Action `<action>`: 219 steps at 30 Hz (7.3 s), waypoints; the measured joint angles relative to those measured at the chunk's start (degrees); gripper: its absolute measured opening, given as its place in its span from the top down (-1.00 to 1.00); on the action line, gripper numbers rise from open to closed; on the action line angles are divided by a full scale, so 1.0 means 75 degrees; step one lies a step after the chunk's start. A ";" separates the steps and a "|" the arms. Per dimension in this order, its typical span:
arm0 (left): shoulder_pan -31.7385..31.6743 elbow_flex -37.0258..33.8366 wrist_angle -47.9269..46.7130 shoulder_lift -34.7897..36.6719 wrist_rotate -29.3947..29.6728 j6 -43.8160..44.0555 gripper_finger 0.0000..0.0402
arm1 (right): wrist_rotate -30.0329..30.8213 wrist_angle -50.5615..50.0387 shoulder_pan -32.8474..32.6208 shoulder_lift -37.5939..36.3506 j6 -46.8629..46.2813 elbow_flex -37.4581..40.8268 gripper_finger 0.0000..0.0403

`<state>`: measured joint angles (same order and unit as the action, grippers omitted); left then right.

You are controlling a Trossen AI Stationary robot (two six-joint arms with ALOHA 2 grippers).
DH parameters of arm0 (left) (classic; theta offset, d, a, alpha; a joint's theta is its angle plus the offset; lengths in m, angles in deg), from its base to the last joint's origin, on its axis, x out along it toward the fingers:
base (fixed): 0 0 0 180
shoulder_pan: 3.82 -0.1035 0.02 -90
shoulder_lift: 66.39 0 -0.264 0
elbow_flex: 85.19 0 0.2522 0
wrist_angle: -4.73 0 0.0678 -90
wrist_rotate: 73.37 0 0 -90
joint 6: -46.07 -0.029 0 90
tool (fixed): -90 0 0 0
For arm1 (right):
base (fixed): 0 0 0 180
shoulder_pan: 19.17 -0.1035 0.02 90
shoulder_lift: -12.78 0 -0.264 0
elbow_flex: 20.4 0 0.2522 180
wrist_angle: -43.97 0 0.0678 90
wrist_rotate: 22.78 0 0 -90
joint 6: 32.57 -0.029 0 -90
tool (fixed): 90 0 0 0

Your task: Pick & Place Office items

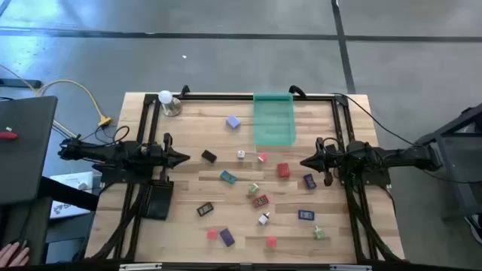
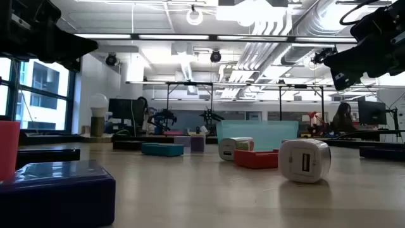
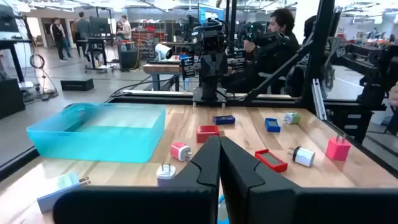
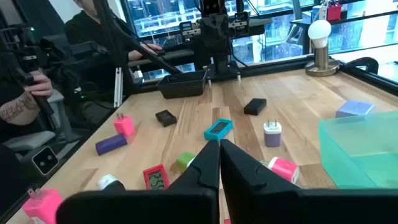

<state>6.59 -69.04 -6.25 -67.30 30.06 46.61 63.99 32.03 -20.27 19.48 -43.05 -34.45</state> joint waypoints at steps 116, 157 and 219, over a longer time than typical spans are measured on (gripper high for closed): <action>0.0001 0.0003 -0.0425 0.0000 0.0038 0.1762 0.99 | 0.2325 -0.3666 -0.1104 0.5391 -0.2647 -0.5097 -0.96; -0.0023 0.0000 -0.0485 -0.0003 0.0040 0.1214 0.99 | 0.0464 -0.7821 -0.0371 1.0342 -0.5659 -0.8652 -0.90; -0.0028 -0.0009 -0.0315 0.0000 0.0035 0.0730 0.99 | -0.0076 -0.7085 0.0857 1.3388 -0.5794 -0.8568 -0.50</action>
<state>6.38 -69.10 -8.61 -67.30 30.32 52.09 63.42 -21.10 -13.85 119.89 -86.51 -98.71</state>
